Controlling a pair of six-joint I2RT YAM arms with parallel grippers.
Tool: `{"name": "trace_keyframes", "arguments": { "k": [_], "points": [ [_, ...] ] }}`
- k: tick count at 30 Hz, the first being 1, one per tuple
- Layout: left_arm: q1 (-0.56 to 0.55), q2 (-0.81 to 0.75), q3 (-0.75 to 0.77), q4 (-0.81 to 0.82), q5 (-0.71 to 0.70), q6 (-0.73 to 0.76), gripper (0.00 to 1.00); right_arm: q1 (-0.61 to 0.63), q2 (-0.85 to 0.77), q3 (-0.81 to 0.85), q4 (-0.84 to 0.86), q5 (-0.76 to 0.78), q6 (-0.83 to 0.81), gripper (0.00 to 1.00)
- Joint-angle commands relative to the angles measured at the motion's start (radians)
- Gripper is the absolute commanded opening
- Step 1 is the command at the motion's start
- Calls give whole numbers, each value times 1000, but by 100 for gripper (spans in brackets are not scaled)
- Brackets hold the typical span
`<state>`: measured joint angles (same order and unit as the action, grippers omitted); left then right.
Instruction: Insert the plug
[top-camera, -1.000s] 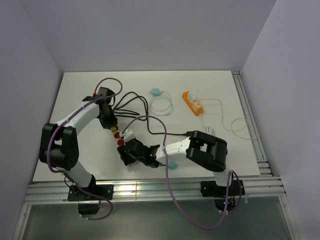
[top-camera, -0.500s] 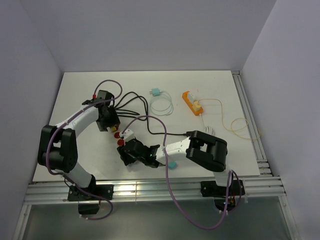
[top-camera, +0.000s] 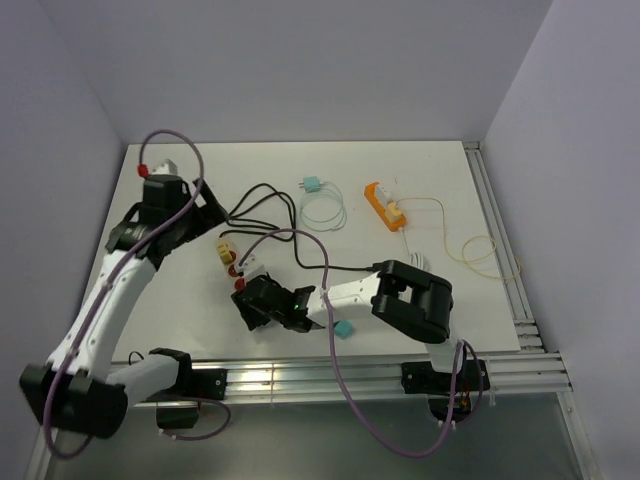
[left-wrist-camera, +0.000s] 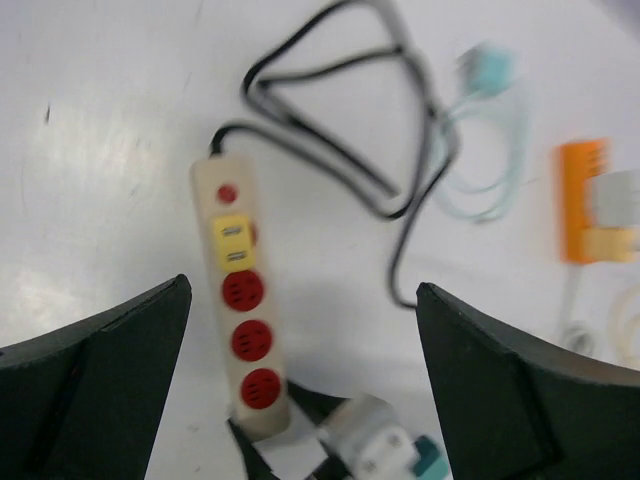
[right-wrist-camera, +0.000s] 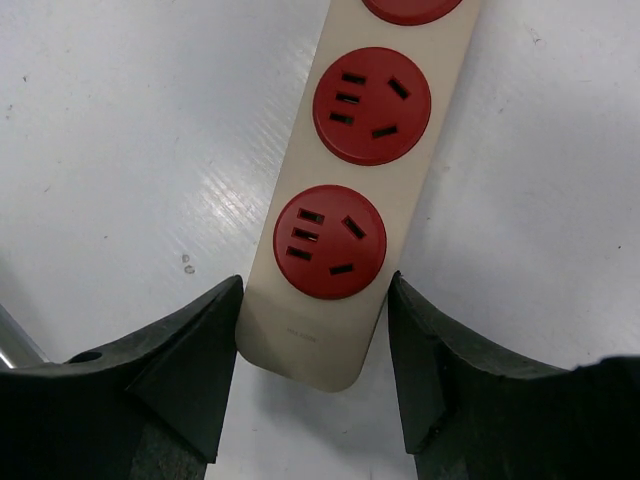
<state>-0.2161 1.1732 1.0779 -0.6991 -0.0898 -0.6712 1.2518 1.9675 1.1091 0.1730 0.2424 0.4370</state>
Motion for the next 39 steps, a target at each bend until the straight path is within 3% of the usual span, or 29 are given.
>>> {"name": "trace_keyframes", "arguments": {
  "k": [1, 3, 9, 13, 20, 27, 33, 39],
  "points": [
    [4, -167, 71, 18, -33, -33, 100, -9, 28, 29, -193, -2, 19, 59],
    [4, -246, 80, 42, -8, -31, 99, -12, -30, 37, -220, 33, 22, 100],
    [4, -353, 47, 62, 80, -7, 99, -48, -203, 75, -446, 175, 124, 100],
    [4, -369, -5, 99, 176, 7, 99, -74, -326, -1, -613, 279, 245, 100],
    [4, -371, -93, 162, 282, 7, 100, -146, -557, -202, -742, 172, 391, 100],
    [4, -359, -118, 188, 324, 16, 100, -176, -696, -353, -702, 51, 482, 92],
    [3, -372, -142, 220, 381, 18, 99, -173, -671, -390, -613, -43, 355, 78],
    [3, -395, -153, 205, 378, 27, 99, -170, -621, -379, -622, -37, 292, 76]
  ]
}}
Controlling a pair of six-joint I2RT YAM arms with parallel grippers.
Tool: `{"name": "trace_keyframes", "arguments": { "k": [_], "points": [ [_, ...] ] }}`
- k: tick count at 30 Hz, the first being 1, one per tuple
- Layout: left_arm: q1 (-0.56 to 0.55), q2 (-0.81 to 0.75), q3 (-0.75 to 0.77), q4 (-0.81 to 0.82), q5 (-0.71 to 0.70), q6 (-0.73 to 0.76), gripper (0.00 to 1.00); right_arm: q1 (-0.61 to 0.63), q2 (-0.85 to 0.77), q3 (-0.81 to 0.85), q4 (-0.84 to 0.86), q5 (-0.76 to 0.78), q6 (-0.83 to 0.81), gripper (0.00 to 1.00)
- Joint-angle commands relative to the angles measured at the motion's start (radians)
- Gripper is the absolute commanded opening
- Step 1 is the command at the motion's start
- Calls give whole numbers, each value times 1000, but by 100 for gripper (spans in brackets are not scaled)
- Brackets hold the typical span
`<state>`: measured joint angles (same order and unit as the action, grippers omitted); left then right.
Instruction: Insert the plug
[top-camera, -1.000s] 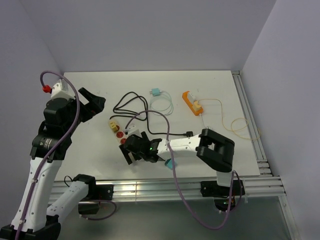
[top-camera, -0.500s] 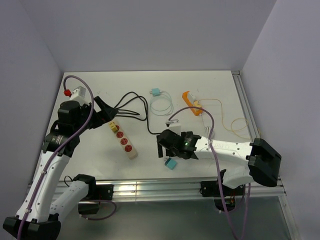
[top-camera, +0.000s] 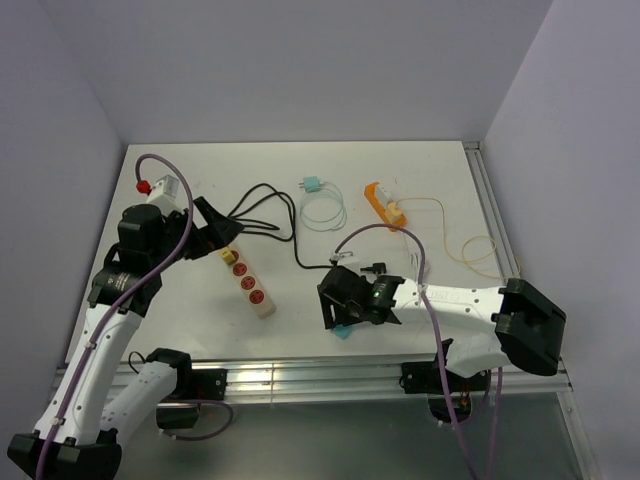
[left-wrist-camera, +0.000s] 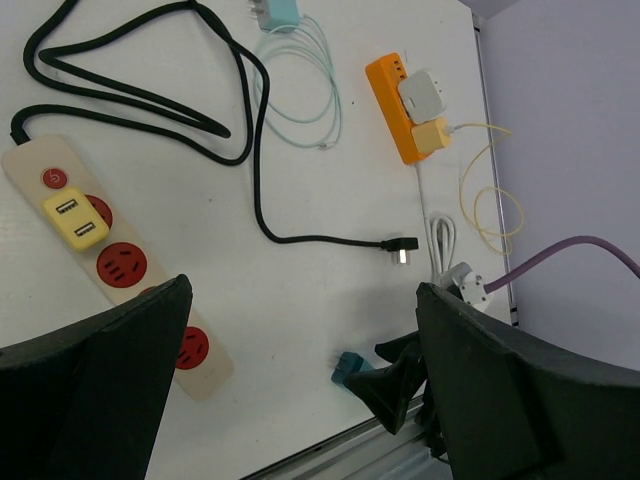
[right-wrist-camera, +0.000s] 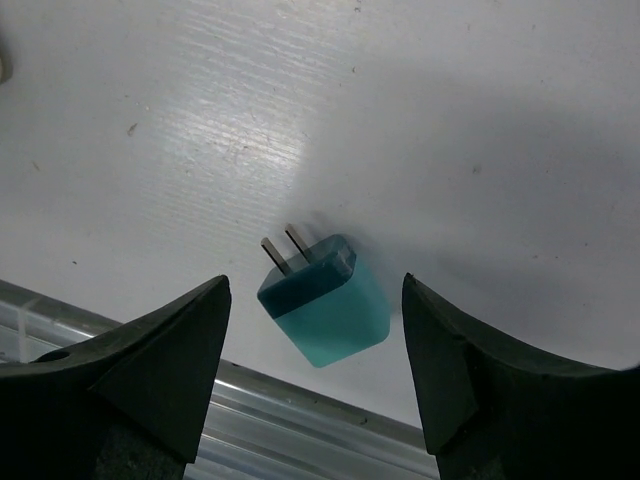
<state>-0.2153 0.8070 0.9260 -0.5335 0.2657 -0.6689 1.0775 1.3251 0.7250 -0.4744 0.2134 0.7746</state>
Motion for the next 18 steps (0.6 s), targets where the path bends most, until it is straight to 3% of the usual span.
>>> {"name": "trace_keyframes", "arguments": {
  "k": [1, 8, 13, 14, 18],
  "points": [
    [2, -31, -4, 37, 21, 26, 99, 5, 31, 7, 28, -17, -60, 76],
    [2, -23, -15, 40, 52, 34, 98, 7, 101, 21, 37, -75, -97, 68],
    [2, -2, -22, 35, 72, 55, 97, 9, 117, 25, 16, -62, -87, 53],
    [2, 4, -26, 38, 85, 58, 97, 9, 118, 25, 14, -59, -83, 48],
    [1, 17, -36, 52, 112, 66, 88, -8, 128, 53, 26, -29, -57, 0]
  ]
}}
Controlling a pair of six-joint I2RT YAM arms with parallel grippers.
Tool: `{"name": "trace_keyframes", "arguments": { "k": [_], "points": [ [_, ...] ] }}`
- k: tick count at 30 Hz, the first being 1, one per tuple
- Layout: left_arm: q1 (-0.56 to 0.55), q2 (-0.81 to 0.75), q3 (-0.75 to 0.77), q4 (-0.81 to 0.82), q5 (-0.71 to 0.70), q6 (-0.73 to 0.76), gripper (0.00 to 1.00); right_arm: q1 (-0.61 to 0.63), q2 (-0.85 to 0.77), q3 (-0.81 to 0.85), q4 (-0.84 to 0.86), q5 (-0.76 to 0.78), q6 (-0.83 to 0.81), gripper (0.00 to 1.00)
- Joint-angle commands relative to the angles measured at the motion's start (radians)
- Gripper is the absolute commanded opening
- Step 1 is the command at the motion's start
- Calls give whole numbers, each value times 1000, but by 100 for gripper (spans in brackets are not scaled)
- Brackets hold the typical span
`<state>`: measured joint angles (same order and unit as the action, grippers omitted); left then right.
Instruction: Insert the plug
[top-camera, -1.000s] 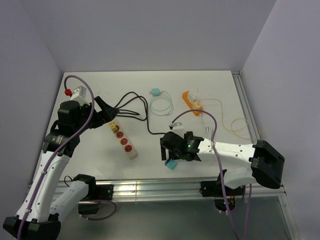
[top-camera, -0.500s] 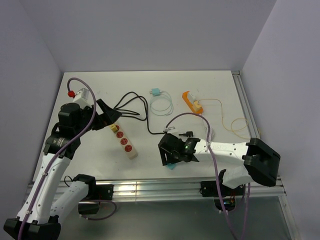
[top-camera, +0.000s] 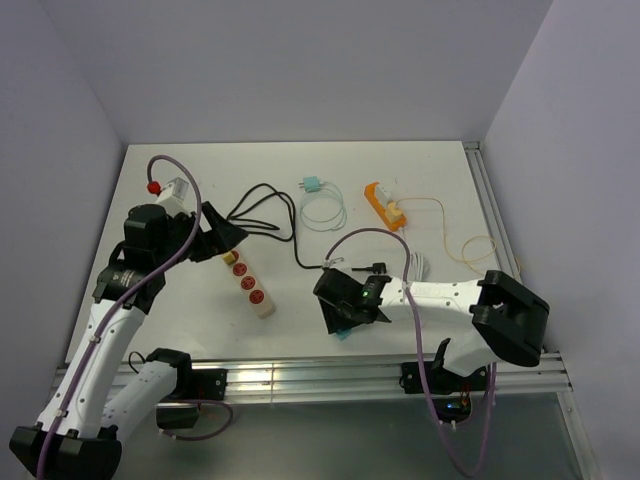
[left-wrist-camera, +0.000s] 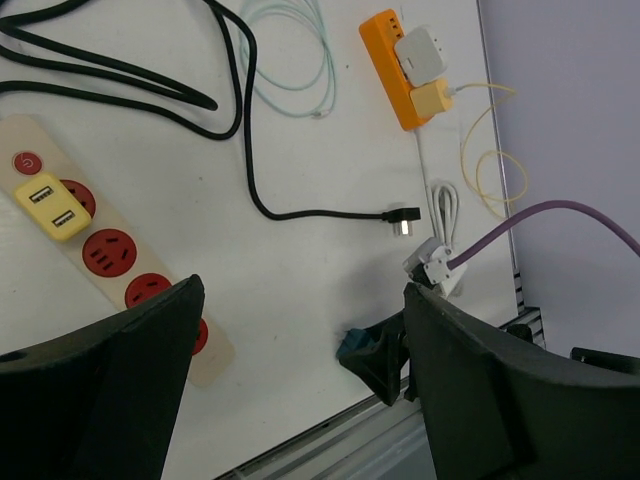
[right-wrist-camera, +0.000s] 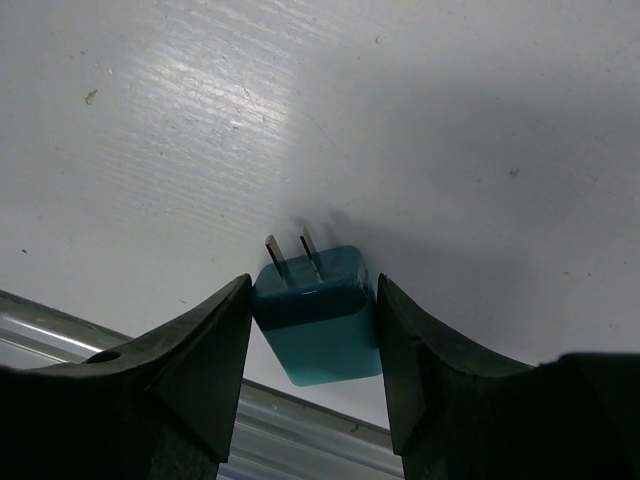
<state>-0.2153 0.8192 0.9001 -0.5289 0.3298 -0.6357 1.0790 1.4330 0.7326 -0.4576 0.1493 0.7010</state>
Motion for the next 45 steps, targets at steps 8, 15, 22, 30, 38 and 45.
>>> {"name": "trace_keyframes", "arguments": {
  "k": [8, 15, 22, 30, 38, 45],
  "points": [
    [-35, -72, -87, 194, -14, -44, 75, -157, -106, 143, 250, -69, 205, 0],
    [-159, -210, -223, 444, -222, -42, 68, -212, -157, 223, 428, -134, 501, 0],
    [-254, -218, -265, 608, -301, 39, 70, -180, -172, 270, 571, -29, 792, 0],
    [-352, -209, -303, 770, -325, 76, 66, -114, -149, 362, 594, 128, 920, 0],
    [-412, -224, -331, 837, -362, 111, 65, -105, -49, 507, 527, 110, 934, 0],
    [-420, -236, -334, 822, -411, 122, 61, -85, -43, 534, 517, 111, 920, 0]
  ]
}}
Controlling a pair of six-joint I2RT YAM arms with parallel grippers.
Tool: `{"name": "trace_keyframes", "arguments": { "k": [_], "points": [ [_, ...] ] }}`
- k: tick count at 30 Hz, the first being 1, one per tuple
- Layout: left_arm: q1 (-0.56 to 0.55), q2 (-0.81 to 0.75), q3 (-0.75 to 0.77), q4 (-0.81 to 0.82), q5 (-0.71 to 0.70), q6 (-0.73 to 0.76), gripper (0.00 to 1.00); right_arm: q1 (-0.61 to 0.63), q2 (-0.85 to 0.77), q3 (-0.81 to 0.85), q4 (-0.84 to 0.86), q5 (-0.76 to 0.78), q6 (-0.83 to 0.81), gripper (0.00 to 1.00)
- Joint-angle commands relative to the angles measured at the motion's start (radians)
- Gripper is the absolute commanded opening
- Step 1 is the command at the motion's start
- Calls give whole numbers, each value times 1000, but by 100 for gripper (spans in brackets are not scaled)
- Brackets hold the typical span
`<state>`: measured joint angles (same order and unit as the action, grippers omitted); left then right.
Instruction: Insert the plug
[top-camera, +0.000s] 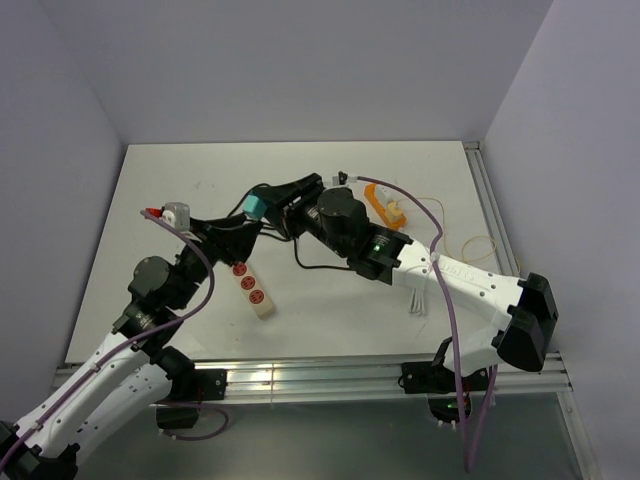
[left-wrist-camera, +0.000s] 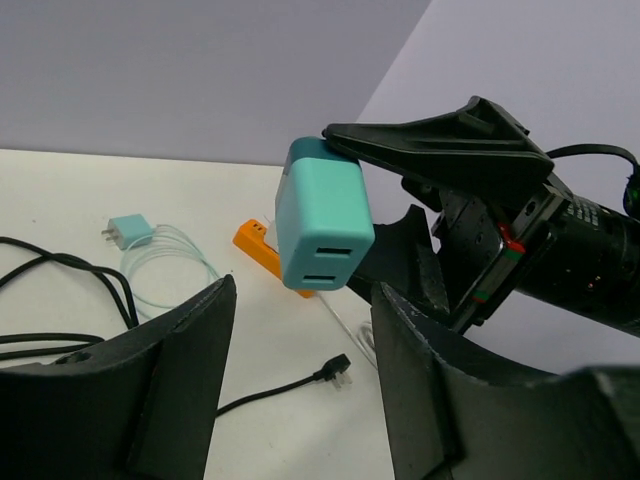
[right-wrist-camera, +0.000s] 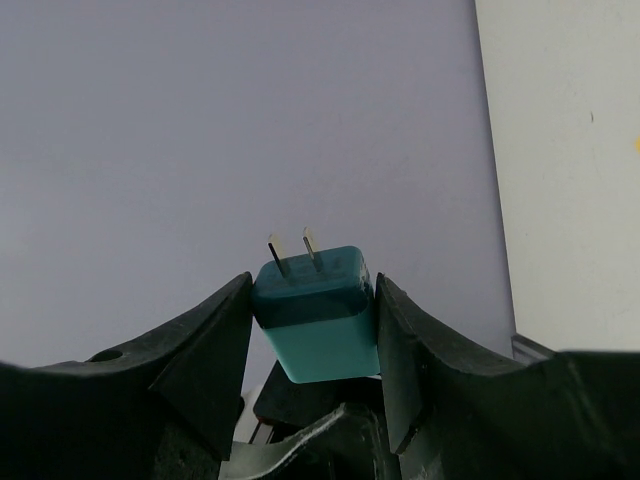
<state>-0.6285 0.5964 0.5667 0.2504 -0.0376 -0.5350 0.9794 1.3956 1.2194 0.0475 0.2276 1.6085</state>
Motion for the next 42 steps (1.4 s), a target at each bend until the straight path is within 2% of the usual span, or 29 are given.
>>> {"name": "trace_keyframes", "arguments": {
  "k": [1, 4, 14, 27, 30, 33, 34, 36, 37, 38, 39, 40, 41, 42],
  "points": [
    [-7, -21, -2, 47, -50, 21, 61, 18, -7, 43, 23, 30, 16, 0],
    [-8, -33, -14, 68, -67, 20, 56, 24, -9, 38, 17, 36, 14, 0],
    [-7, -7, -7, 86, -45, 10, 65, 31, 19, 74, 11, 10, 16, 0],
    [-8, -15, -10, 115, -85, 3, 63, 51, 39, 86, 15, -11, 16, 0],
    [-8, -29, -18, 121, -93, 4, 57, 56, 39, 89, 14, -8, 13, 0],
    [-8, -32, -13, 112, -97, 10, 44, 61, 39, 94, 15, -13, 8, 0],
    [-8, -30, -4, 99, -96, 15, 33, 62, 39, 95, 17, -17, 5, 0],
    [-8, -26, 8, 75, -96, 15, 19, 61, 40, 94, 21, -30, -5, 1],
    [-7, -23, 28, 37, -103, 10, 6, 61, 40, 89, 20, -34, -22, 12],
    [-7, -15, 42, 9, -108, 6, 0, 61, 34, 86, 15, -39, -39, 21],
    [-7, -11, 56, -17, -105, 3, 0, 59, 29, 83, 15, -36, -57, 30],
    [-8, -3, 94, -46, -105, -6, 0, 58, 23, 77, 14, -39, -114, 54],
    [-8, 14, 116, -125, -108, -13, 0, 56, 11, 75, 6, -43, -143, 64],
    [-7, 20, 137, -161, -111, -17, 0, 51, 3, 69, -21, -37, -168, 84]
  ]
}}
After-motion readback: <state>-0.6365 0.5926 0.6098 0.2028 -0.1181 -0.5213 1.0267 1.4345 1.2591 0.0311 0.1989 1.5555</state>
